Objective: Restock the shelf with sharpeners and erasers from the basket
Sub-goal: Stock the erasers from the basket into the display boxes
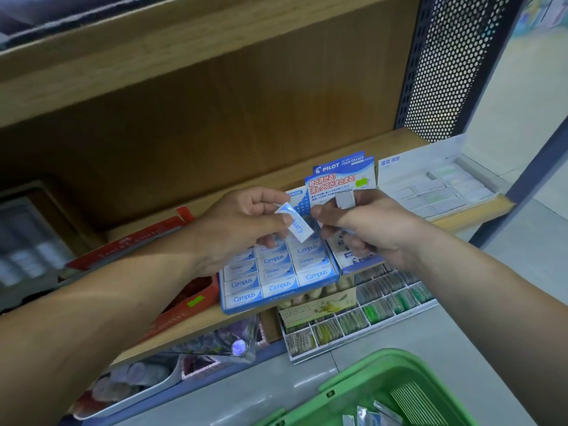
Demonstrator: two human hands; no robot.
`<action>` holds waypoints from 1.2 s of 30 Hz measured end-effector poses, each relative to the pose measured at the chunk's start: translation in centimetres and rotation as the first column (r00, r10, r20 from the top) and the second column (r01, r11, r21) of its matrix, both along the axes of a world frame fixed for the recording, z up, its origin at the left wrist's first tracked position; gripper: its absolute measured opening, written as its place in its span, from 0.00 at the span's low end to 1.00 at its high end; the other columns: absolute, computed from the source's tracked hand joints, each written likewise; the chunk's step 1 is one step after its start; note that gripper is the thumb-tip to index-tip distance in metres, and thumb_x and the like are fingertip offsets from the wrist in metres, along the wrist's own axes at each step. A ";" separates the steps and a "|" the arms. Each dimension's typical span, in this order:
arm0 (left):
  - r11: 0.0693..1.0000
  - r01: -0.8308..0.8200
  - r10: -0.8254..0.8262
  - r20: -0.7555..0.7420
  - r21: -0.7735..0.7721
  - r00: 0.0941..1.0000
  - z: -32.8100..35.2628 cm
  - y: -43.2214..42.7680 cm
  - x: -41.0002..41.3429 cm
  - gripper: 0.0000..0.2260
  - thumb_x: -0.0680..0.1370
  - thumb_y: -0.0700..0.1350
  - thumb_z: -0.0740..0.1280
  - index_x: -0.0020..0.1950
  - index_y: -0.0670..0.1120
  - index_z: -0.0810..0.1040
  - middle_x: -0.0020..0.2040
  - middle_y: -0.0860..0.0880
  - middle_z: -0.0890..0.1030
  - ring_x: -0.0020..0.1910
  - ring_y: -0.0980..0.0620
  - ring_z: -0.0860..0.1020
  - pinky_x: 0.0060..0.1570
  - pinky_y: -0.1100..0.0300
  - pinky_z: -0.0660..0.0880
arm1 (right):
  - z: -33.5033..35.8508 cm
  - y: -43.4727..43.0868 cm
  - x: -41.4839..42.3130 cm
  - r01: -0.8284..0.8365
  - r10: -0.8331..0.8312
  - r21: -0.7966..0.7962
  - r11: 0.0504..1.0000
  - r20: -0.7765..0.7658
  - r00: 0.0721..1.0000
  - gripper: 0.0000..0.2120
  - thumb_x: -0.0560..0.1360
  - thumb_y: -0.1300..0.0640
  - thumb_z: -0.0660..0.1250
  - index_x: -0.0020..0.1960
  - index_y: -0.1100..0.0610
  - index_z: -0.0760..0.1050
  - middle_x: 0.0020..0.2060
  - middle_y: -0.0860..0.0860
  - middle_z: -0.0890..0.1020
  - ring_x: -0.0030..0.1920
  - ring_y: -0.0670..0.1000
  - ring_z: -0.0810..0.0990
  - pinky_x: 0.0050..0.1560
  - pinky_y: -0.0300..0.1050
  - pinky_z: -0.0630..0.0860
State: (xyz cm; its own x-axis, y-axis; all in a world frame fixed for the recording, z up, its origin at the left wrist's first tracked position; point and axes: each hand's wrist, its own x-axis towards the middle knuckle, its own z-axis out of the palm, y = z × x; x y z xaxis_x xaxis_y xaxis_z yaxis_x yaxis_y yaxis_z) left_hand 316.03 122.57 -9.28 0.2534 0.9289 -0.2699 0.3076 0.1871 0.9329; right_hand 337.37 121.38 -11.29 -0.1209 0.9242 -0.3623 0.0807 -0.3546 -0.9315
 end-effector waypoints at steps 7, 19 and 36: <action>0.919 0.282 -0.094 -0.544 0.274 0.834 0.0 1.2 -5.3 0.15 0.83 0.42 0.67 0.68 0.53 0.80 0.49 0.54 0.82 0.49 0.66 0.81 0.54 0.66 0.78 | -0.3 0.5 -1.3 -0.038 0.033 -0.096 0.995 -0.052 0.998 0.13 0.77 0.69 0.68 0.60 0.60 0.78 0.43 0.58 0.80 0.31 0.50 0.72 0.31 0.43 0.67; 0.842 0.372 0.050 -0.743 0.390 0.667 -3.2 1.9 -7.0 0.01 0.74 0.46 0.77 0.44 0.51 0.87 0.40 0.59 0.84 0.40 0.60 0.81 0.44 0.57 0.79 | -1.6 0.3 -2.0 -0.102 0.103 -0.014 0.995 0.101 0.990 0.09 0.80 0.63 0.69 0.59 0.58 0.77 0.46 0.55 0.88 0.36 0.52 0.79 0.29 0.45 0.70; 0.815 0.562 -0.077 -0.936 0.140 0.344 -3.6 1.1 -4.2 0.17 0.83 0.41 0.61 0.70 0.54 0.77 0.58 0.49 0.77 0.57 0.46 0.77 0.52 0.51 0.77 | -1.7 0.6 -1.3 -0.022 0.017 0.036 0.999 0.147 0.989 0.10 0.77 0.66 0.69 0.56 0.56 0.78 0.44 0.58 0.87 0.30 0.51 0.75 0.33 0.46 0.69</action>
